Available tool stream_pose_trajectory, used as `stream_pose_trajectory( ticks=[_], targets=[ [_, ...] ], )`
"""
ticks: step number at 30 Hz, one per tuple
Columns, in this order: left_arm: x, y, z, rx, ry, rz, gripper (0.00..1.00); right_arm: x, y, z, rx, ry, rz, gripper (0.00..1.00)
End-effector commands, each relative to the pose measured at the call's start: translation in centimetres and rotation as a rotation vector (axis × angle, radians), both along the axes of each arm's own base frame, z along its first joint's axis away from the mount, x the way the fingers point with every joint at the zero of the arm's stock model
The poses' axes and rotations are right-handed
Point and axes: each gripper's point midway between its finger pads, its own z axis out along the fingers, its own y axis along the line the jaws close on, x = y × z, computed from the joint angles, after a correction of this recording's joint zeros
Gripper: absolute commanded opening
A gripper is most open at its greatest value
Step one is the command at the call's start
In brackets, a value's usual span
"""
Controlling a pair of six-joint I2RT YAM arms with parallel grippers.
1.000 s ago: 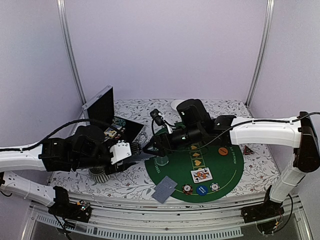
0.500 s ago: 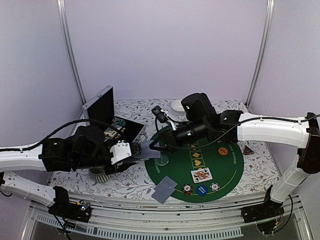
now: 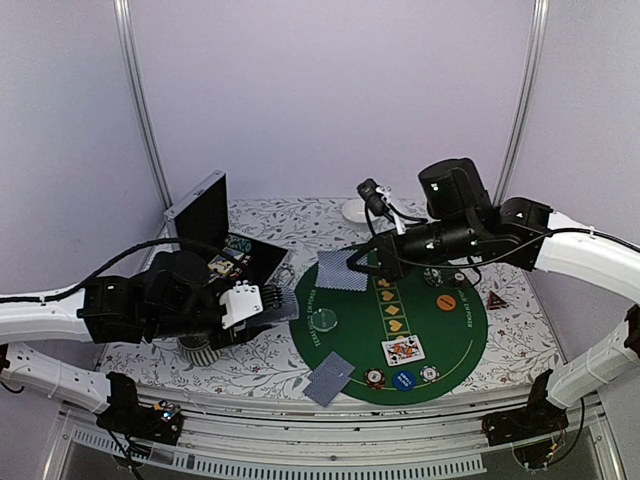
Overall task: Distribute texas hold em gaming equipment
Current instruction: Pick up the poker card from the face-down deck piles, then flop the poker card in the community card area.
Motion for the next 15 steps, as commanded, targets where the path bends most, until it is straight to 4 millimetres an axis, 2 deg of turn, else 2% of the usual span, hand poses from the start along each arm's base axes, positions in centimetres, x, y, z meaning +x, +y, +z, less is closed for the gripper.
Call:
stream_pose_trajectory(
  ticks=[1,6,10,15],
  targets=[
    [0.4,-0.1,0.8,-0.028,-0.017,0.012,0.53,2.4,-5.7,-0.5,-0.133,-0.025,-0.200,0.02],
    [0.4,-0.1,0.8,-0.030,-0.015,0.008,0.53,4.1,-9.7,-3.0,-0.249,0.014,-0.346,0.02],
    [0.4,-0.2,0.9,-0.032,-0.014,0.007,0.53,5.2,-13.1,-7.4,-0.462,0.087,-0.486,0.03],
    [0.3,-0.2,0.7,-0.027,-0.010,0.006,0.53,5.5,-17.5,-12.3,-0.785,0.147,-0.628,0.03]
  ],
)
